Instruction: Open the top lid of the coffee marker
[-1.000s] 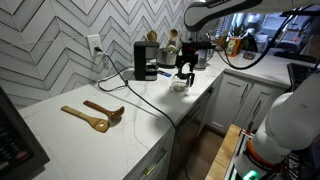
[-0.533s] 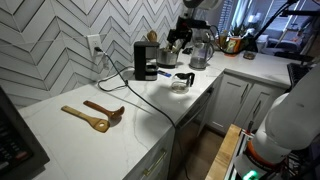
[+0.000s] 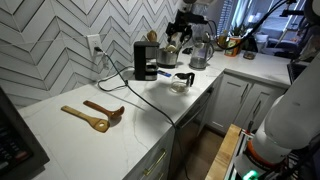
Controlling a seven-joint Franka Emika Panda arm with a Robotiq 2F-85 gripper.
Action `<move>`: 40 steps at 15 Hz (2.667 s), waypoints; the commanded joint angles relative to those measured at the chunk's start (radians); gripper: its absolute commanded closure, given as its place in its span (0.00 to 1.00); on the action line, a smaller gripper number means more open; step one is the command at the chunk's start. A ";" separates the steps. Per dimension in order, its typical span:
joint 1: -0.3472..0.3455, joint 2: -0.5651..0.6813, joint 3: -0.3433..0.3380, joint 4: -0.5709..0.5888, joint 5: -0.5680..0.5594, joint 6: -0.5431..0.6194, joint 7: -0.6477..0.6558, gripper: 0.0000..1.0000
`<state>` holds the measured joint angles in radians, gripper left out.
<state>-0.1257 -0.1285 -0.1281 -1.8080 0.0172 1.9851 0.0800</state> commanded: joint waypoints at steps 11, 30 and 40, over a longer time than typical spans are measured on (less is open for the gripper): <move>-0.055 0.102 -0.095 0.066 0.408 0.108 0.136 0.00; -0.157 0.420 -0.071 0.395 0.706 -0.129 -0.073 0.00; -0.164 0.492 -0.028 0.471 0.749 0.017 -0.094 0.00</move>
<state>-0.2645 0.3382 -0.1827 -1.3728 0.7296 1.9689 -0.0031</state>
